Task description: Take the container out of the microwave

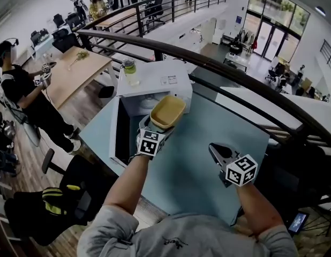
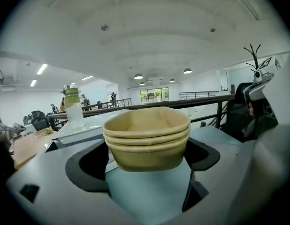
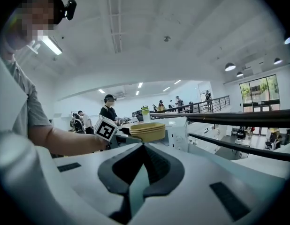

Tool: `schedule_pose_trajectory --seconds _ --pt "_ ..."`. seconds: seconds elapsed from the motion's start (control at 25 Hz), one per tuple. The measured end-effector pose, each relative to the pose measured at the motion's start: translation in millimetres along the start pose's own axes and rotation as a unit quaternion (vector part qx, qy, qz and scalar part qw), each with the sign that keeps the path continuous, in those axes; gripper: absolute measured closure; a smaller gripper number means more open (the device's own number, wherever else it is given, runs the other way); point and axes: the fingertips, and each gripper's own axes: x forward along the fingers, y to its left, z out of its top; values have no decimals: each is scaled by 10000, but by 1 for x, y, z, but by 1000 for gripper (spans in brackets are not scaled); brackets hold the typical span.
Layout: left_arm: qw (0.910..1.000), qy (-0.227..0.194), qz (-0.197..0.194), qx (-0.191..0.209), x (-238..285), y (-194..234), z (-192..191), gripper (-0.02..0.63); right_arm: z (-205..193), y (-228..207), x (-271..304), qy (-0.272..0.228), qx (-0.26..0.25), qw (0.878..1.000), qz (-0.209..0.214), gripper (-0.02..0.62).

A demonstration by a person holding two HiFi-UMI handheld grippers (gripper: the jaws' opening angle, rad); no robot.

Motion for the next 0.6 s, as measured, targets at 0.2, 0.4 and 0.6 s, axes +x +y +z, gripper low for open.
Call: schedule_pose_trajectory --seconds 0.2,0.4,0.6 --pt "9989 -289 -324 152 -15 -52 46 83 20 -20 -57 -263 -48 9987 -426 577" --pt "9954 -624 -703 183 -25 -107 88 84 40 -33 -124 -507 -122 9948 -879 577" --pt "9943 -609 -877 -28 -13 -134 88 84 45 -44 -174 -674 -153 9898 -1246 577"
